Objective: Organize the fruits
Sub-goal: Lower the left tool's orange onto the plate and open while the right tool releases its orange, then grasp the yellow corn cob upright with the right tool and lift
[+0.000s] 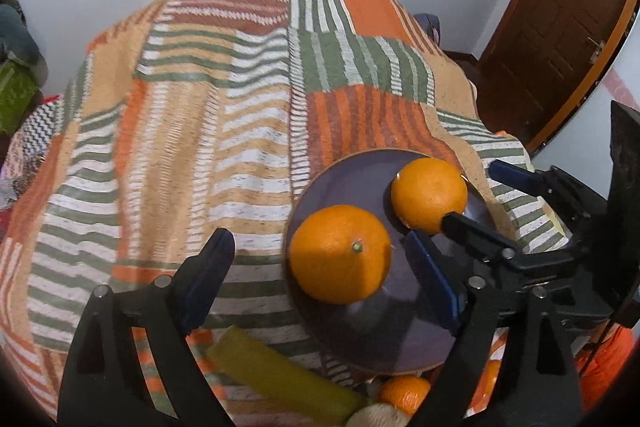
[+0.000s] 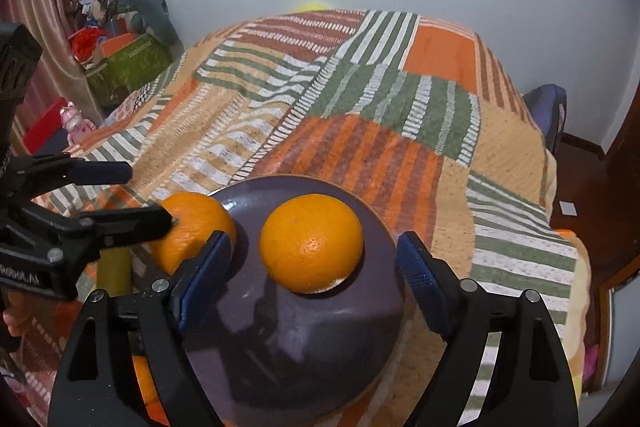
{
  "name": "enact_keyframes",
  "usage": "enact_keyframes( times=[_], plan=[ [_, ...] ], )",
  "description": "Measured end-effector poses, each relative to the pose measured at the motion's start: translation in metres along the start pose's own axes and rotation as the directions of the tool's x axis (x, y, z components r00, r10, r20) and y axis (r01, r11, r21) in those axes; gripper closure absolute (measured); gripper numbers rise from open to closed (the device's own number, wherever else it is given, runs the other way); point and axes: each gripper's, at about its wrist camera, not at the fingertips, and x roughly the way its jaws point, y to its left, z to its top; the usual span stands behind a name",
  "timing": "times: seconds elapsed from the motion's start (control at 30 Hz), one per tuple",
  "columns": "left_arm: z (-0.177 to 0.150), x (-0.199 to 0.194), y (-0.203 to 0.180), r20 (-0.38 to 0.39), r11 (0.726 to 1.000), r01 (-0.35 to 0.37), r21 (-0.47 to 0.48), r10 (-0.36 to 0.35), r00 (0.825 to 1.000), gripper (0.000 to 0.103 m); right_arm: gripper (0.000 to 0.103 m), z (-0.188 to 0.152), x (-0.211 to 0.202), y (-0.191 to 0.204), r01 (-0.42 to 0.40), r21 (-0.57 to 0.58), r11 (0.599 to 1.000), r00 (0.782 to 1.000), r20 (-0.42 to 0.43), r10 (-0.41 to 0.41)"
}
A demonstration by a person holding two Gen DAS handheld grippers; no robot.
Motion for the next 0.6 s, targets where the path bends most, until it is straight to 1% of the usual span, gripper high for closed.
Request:
enact_keyframes(
  times=[0.1, 0.23, 0.33, 0.43, 0.53, 0.6],
  plan=[
    [-0.007, -0.023, 0.004, 0.047, 1.000, -0.027, 0.001, 0.027, 0.999, 0.015, 0.020, -0.001, -0.014, 0.004, 0.006, 0.003, 1.000, 1.000, 0.026, -0.006],
    [-0.016, -0.051, 0.008, 0.092, 0.999, -0.048, 0.002, 0.048, 0.995, 0.015, 0.020, -0.002, -0.038, 0.013, 0.004, 0.008, 1.000, 0.997, 0.076, -0.005],
    [-0.025, -0.073, 0.008, 0.122, 0.998, -0.061, -0.004, 0.061, 0.991, 0.015, 0.020, -0.006, -0.054, 0.020, -0.001, 0.002, 1.000, 0.995, 0.098, 0.000],
    [-0.034, -0.093, 0.008, 0.147, 0.998, -0.069, -0.005, 0.069, 0.987, 0.015, 0.020, -0.014, -0.072, 0.029, -0.005, -0.002, 1.000, 0.992, 0.123, 0.006],
    [-0.046, -0.113, 0.005, 0.170, 0.997, -0.082, 0.001, 0.081, 0.982, 0.015, 0.020, -0.023, -0.085, 0.036, 0.007, -0.015, 1.000, 0.991, 0.136, -0.005],
    [-0.056, -0.123, 0.004, 0.181, 0.996, -0.093, 0.003, 0.091, 0.979, 0.013, 0.020, -0.031, -0.093, 0.043, 0.010, -0.018, 1.000, 0.990, 0.140, -0.007]
  ],
)
